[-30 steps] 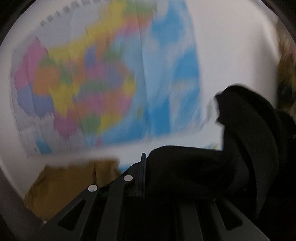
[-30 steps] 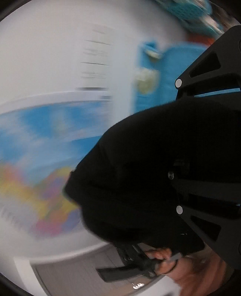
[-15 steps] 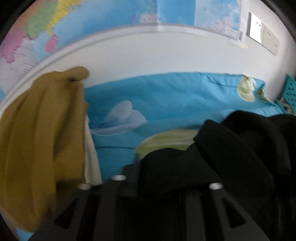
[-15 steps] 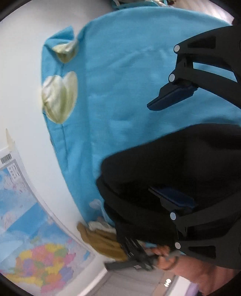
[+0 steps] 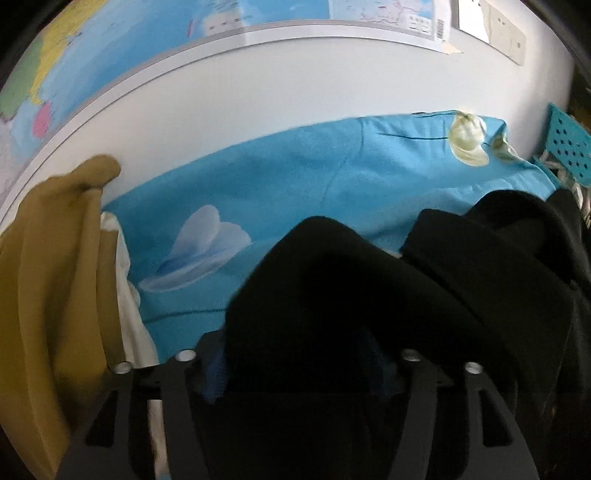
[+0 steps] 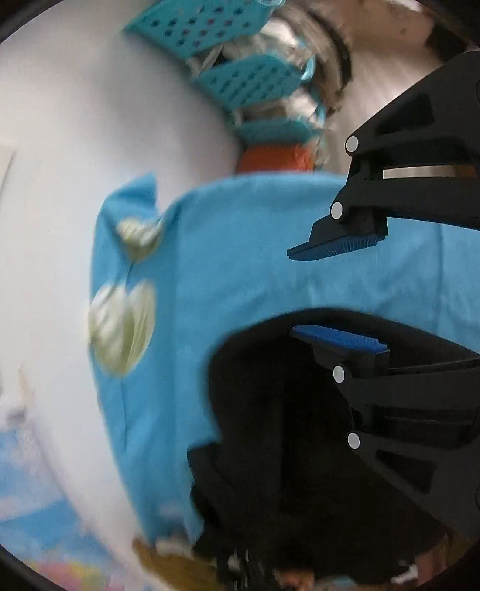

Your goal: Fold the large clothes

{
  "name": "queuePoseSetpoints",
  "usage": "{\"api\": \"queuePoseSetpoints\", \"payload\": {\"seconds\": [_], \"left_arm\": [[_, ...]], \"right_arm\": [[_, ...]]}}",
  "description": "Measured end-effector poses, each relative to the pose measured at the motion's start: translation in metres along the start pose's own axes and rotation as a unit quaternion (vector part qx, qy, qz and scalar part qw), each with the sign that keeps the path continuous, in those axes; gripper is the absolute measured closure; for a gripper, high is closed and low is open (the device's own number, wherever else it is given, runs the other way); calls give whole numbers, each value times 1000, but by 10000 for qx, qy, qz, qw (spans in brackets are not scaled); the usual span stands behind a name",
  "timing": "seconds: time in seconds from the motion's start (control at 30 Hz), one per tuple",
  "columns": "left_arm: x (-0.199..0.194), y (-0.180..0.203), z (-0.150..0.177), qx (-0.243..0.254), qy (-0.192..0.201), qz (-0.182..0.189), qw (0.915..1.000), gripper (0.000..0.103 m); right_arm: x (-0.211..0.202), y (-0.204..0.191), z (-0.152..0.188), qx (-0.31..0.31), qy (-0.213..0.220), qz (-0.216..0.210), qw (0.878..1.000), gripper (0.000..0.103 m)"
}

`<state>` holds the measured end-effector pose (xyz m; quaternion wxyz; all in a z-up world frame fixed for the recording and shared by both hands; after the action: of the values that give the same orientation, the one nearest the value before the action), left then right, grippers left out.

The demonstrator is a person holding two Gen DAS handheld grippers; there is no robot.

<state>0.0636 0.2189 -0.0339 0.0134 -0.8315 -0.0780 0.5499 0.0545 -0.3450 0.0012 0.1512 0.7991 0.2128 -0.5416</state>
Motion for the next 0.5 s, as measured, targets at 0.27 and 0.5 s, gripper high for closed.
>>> {"api": "queuePoseSetpoints", "payload": {"seconds": [0.27,0.5], "left_arm": [[-14,-6,-33,146,220,277,9993,21],[12,6,-33,483,-282,744,9957,21]], "right_arm": [[5,-65,-38,-723,562,-1041,9903,21],[79,-112,-52,-1376,-496,-1505,9777,24]]}}
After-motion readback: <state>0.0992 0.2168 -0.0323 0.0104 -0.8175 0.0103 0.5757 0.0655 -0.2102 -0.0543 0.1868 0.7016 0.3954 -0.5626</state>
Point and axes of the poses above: each gripper's, at about its wrist camera, not at the fingertips, and x roughly the way its jaws point, y to its right, z to its underside, the point moved 1 cm from there along x, roughly the way its jaws point, and after that the axes turned 10 degrees about -y, right-handed, at the moved point
